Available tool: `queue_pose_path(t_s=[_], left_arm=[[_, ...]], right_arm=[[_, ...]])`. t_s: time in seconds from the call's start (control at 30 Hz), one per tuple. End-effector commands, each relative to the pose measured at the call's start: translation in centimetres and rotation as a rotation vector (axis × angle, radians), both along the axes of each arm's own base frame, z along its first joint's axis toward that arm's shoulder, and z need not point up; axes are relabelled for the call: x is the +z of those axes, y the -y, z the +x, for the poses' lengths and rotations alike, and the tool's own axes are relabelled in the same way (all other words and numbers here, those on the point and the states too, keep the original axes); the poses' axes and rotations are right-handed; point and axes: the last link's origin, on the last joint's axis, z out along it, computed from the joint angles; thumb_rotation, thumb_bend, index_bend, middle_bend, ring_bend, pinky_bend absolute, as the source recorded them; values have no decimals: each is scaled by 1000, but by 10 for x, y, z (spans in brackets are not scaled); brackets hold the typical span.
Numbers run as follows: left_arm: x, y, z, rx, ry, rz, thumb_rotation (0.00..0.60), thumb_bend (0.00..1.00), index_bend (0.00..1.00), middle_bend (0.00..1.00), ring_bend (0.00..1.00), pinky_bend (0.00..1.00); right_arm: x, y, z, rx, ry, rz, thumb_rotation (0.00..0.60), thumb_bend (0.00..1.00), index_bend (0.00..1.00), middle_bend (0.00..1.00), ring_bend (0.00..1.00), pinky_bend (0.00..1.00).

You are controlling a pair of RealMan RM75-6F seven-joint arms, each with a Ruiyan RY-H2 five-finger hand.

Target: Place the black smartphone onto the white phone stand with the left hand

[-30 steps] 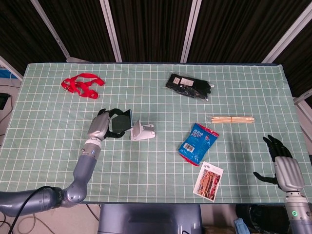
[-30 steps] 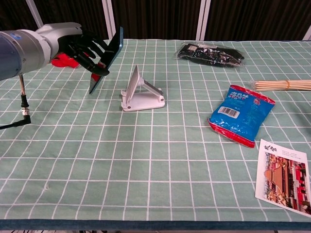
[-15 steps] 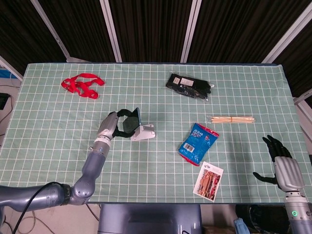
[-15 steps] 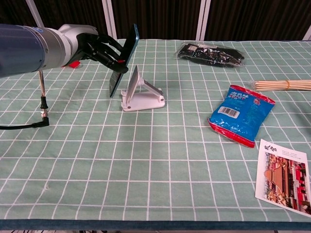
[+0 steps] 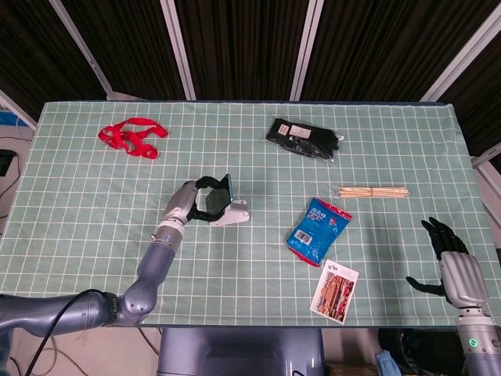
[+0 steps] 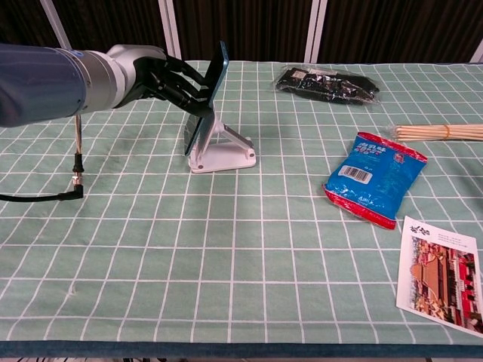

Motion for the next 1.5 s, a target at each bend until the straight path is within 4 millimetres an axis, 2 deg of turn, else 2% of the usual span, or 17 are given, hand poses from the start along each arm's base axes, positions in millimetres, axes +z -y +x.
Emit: queue_pose_path(t_s=[0.03, 0.57, 1.5], left_arm=[[-2, -1, 0, -1, 5, -2, 600, 376, 623, 688, 170, 0], [-13, 1, 1, -16, 23, -14, 600, 375, 619, 686, 170, 0], [-18, 1, -6, -23, 13, -25, 600, 375, 580, 657, 170, 0]], right_arm=[[0, 0, 0, 0, 0, 0, 600, 101, 0, 0, 0, 148], [0, 0, 0, -3, 3, 4, 600, 102, 0, 0, 0, 148], [0, 0, 0, -6, 6, 7, 600, 102, 0, 0, 0, 148]])
